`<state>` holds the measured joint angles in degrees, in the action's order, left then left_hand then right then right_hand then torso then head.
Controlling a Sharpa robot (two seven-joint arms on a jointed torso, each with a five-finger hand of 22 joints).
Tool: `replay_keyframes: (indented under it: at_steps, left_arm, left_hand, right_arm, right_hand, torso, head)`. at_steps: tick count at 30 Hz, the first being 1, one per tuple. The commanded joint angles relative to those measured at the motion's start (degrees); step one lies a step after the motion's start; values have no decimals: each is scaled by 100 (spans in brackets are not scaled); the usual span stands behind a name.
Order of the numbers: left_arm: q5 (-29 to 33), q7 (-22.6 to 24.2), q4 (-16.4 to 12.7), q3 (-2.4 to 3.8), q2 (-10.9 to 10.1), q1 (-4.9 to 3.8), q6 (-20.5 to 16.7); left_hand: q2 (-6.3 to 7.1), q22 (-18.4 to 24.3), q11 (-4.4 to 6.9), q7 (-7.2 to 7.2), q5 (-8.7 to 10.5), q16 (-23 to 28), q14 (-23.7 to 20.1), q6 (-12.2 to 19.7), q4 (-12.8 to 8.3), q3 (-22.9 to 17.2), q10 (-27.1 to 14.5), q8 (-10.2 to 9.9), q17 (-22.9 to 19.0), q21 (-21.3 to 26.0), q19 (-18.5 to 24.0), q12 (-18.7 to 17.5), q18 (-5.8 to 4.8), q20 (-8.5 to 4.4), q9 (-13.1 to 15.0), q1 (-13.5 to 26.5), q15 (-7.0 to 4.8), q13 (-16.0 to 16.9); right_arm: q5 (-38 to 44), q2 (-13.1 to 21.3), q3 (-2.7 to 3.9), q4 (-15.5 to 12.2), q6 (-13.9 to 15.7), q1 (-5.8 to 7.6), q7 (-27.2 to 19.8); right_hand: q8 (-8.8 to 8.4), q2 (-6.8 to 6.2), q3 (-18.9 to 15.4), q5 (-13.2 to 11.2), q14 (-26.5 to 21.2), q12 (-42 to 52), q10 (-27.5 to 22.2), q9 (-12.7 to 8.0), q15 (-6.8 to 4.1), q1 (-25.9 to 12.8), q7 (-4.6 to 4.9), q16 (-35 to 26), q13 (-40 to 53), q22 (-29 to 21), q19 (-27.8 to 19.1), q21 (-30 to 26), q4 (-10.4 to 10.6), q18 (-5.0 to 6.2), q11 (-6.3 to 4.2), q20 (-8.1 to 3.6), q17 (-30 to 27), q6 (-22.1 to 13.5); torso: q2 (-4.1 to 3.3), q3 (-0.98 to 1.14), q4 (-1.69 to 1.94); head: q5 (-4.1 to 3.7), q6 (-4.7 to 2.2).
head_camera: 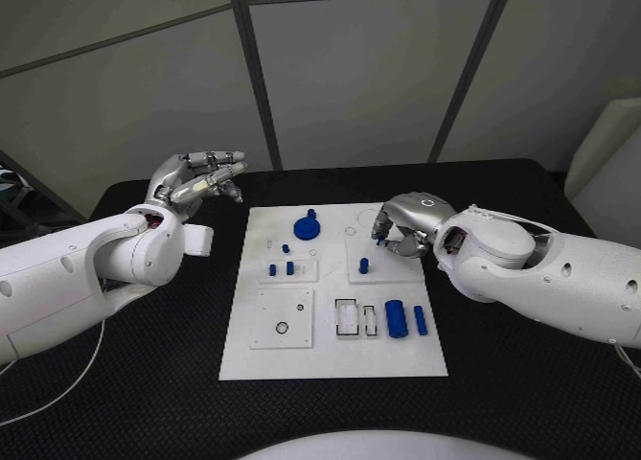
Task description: Assemble the parts on the task board
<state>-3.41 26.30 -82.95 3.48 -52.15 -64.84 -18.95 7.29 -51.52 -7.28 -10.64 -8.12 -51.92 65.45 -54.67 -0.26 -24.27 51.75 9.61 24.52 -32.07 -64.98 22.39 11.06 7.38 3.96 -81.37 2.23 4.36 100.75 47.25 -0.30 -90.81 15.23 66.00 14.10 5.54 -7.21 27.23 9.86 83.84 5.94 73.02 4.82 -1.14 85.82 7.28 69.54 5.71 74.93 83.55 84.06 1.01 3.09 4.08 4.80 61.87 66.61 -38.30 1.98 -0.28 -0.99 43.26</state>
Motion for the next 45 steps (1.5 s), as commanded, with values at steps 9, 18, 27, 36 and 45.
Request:
replay_keyframes:
  at_steps: [9,18,27,36,45]
  left_arm:
    - [29,0,9,7,54,-8,-8]
    - [29,-11,37,7,177,-9,10]
    - [29,-30,59,8,296,-12,17]
    - [29,-44,65,8,329,-13,14]
    - [29,-53,74,8,361,-13,19]
  left_hand:
    - [-24,2,-6,-21,31,-27,-36,-12,-38,10,-35,33,-5,30,23,25,-64,0,-3,-15,-11,-7]
    - [-26,2,-9,-24,31,-29,-46,-6,-39,13,-45,32,-9,31,30,26,-64,2,-5,-13,-8,-10]
    - [-27,1,-11,-26,31,-31,-52,-3,-40,15,-50,32,-11,32,34,26,-64,2,-5,-13,-6,-12]
    - [-27,1,-12,-26,31,-32,-57,-2,-41,17,-55,33,-13,33,38,27,-65,3,-6,-12,-4,-13]
    - [-25,1,-14,-27,32,-33,-61,0,-42,19,-60,33,-15,33,41,28,-65,4,-6,-11,-3,-14]
  right_arm:
    - [-260,-86,140,-614,465,14,-171]
    - [-593,-597,140,-555,421,-37,-434]
    - [-669,-984,116,-386,283,-408,-586]
    - [-692,-1133,89,-303,99,-528,-606]
    - [-681,-1188,-77,-304,-113,-547,-561]
  right_hand:
    - [-58,-15,84,82,192,-42,95,-8,-8,-34,45,70,33,690,53,47,-50,-96,-67,14,28,26]
    - [-74,-12,117,100,187,-62,85,-13,3,-59,62,82,38,689,45,48,-66,-95,-53,23,33,18]
    - [-79,-10,125,103,185,-67,83,-14,5,-65,64,82,40,689,43,48,-71,-94,-51,26,29,15]
    - [-88,-15,130,106,184,-76,76,-17,10,-78,70,88,42,684,36,45,-80,-92,-46,30,33,5]
    - [-94,-24,128,105,184,-82,72,-18,13,-93,74,96,45,688,37,48,-86,-93,-42,34,40,-1]
  torso:
    - [-13,-1,10]
    - [-20,-19,42]
    - [-18,-6,2]
    - [-8,-3,5]
    - [-10,1,-1]
  head:
    - [166,-12]
    - [541,73]
    - [812,168]
    - [902,252]
    - [969,298]
